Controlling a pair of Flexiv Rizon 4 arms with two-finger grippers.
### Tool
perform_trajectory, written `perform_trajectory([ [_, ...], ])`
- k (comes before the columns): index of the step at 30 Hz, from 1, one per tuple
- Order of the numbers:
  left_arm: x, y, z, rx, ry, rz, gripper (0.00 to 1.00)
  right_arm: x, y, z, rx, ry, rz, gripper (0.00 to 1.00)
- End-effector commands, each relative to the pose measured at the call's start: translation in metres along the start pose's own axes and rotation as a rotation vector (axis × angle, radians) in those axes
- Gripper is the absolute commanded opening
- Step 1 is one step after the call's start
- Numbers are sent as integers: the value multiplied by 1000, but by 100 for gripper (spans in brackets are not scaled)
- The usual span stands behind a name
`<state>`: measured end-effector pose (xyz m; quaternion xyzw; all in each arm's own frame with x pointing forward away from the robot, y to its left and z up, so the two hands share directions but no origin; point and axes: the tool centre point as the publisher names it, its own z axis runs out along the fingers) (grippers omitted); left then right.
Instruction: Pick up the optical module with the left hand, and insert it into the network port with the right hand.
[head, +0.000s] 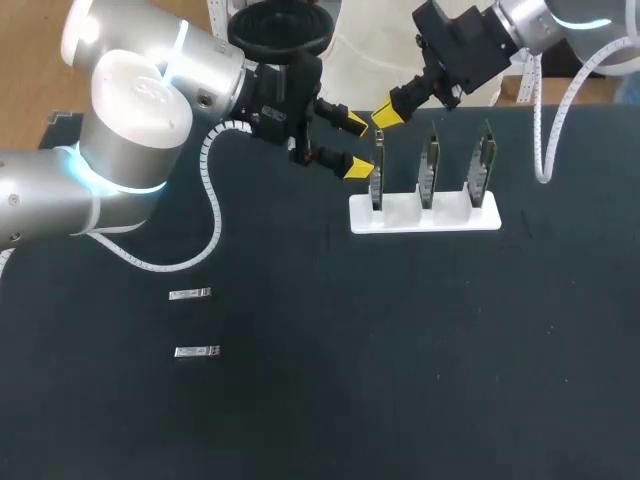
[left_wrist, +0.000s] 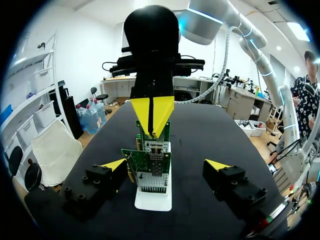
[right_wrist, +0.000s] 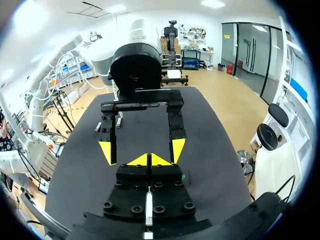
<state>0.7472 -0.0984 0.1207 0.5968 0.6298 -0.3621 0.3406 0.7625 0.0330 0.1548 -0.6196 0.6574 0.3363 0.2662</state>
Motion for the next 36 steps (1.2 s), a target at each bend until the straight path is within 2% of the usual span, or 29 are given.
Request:
perform_trajectory([
  [1, -1, 1, 1, 2, 5, -2, 100, 1, -1, 2, -3, 2, 3, 0],
  [36, -1, 1, 1, 2, 5, -2, 100, 15, -1, 15, -23, 41, 30, 0],
])
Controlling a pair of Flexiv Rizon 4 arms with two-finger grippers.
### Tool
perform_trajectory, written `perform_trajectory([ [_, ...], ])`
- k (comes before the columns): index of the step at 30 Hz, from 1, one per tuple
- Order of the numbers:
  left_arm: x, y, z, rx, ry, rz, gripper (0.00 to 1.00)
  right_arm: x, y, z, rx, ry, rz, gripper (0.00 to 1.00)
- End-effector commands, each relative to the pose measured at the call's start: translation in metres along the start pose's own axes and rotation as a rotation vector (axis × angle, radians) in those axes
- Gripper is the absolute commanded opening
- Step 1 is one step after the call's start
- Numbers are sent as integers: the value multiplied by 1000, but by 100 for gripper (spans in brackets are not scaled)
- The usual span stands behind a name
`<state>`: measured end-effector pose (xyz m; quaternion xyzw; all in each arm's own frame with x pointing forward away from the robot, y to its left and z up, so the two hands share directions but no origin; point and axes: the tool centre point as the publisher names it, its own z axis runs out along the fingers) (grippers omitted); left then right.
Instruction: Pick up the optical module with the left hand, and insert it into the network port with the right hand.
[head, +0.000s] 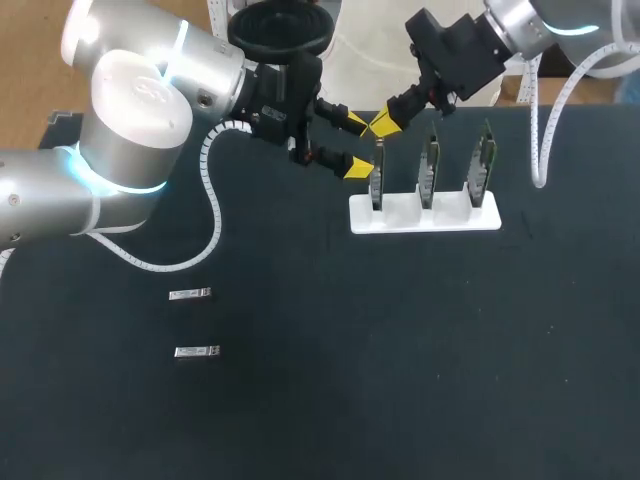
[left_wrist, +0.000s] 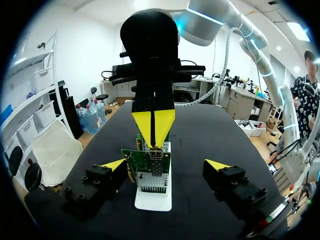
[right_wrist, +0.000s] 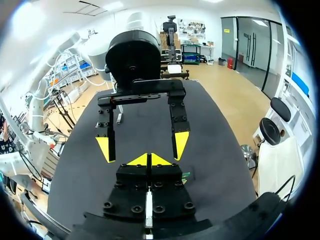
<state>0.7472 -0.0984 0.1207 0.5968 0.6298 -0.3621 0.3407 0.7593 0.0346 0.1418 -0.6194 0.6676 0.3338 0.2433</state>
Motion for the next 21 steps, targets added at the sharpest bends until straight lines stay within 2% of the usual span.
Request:
perform_trajectory([
  [1, -1, 1, 1, 2, 5, -2, 100, 6, -3, 6, -6, 3, 4, 0],
  [21, -1, 1, 1, 2, 5, -2, 100, 17, -1, 17, -21, 30, 27, 0],
])
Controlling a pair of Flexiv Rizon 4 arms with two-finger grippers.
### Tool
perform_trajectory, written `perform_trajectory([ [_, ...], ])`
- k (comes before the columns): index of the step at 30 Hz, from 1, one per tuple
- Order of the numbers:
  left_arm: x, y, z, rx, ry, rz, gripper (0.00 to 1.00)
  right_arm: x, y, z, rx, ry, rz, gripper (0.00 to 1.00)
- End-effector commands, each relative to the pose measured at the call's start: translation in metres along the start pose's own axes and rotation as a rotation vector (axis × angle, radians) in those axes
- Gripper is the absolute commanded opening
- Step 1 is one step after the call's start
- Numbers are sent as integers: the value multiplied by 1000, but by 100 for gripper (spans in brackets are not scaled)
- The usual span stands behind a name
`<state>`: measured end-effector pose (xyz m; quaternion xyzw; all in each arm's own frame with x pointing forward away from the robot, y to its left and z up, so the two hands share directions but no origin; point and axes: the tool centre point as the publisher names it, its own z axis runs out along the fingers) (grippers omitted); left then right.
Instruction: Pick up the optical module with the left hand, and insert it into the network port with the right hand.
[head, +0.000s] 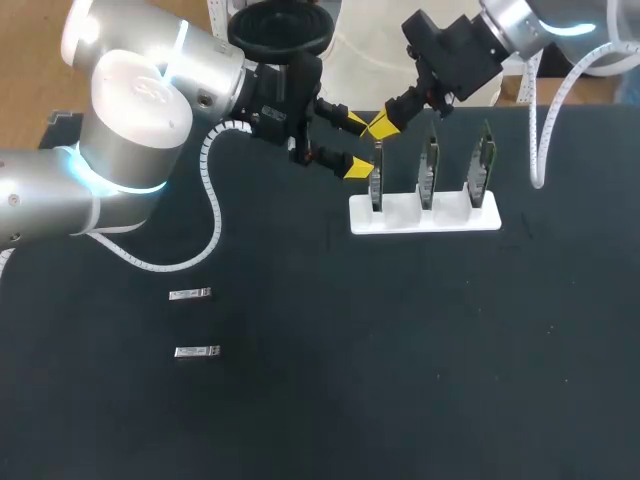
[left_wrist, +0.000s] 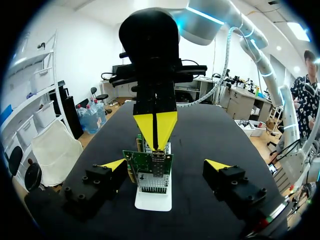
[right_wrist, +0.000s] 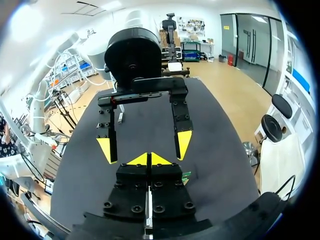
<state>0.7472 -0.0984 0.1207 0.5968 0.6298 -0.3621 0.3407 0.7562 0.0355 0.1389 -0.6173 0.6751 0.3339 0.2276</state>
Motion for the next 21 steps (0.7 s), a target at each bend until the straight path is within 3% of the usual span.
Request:
perform_trajectory([
  [1, -1, 1, 1, 2, 5, -2, 100, 15, -4, 15, -9, 8, 6, 0],
  [9, -1, 1, 1, 2, 5, -2, 100, 20, -2, 18, -19, 12, 20, 0],
  [21, -1, 1, 1, 2, 5, -2, 100, 6, 1, 0, 1, -46, -1, 0],
])
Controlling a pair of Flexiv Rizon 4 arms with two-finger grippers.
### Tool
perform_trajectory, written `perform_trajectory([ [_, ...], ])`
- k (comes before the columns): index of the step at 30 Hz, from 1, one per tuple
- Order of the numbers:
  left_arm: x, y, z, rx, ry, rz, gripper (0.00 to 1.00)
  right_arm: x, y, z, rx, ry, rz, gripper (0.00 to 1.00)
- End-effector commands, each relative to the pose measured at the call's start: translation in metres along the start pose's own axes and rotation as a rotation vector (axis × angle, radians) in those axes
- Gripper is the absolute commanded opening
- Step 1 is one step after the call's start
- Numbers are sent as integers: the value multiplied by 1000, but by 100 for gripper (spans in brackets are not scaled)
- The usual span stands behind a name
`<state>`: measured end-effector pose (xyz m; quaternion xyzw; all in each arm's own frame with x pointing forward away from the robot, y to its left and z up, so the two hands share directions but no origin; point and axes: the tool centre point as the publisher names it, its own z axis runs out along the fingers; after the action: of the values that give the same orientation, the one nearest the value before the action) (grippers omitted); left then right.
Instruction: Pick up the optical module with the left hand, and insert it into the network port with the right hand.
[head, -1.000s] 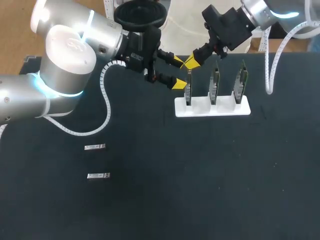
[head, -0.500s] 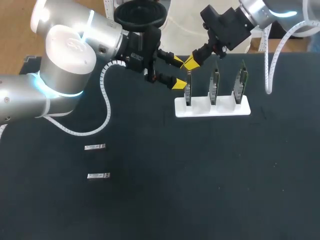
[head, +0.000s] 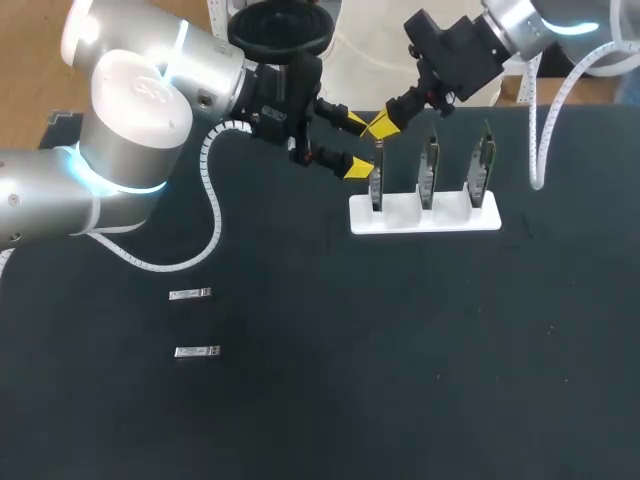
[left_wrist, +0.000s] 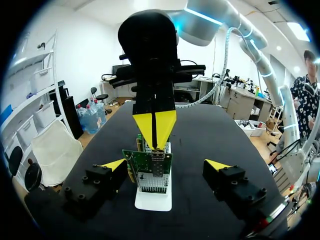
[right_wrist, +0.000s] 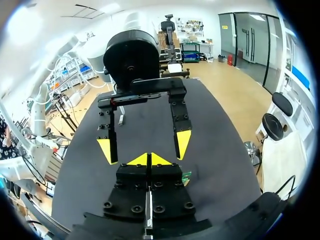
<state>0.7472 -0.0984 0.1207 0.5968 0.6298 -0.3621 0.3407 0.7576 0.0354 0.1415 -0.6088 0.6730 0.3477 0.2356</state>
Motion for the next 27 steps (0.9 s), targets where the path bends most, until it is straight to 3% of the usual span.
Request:
perform_trajectory([
  [1, -1, 1, 1, 2, 5, -2, 100, 7, 2, 0, 8, -13, -13, 0],
  [19, -1, 1, 1, 2, 5, -2, 100, -11, 0, -26, 31, -92, -55, 0],
  [27, -1, 1, 1, 2, 5, -2, 100, -2, 0, -51, 14, -128, -69, 0],
])
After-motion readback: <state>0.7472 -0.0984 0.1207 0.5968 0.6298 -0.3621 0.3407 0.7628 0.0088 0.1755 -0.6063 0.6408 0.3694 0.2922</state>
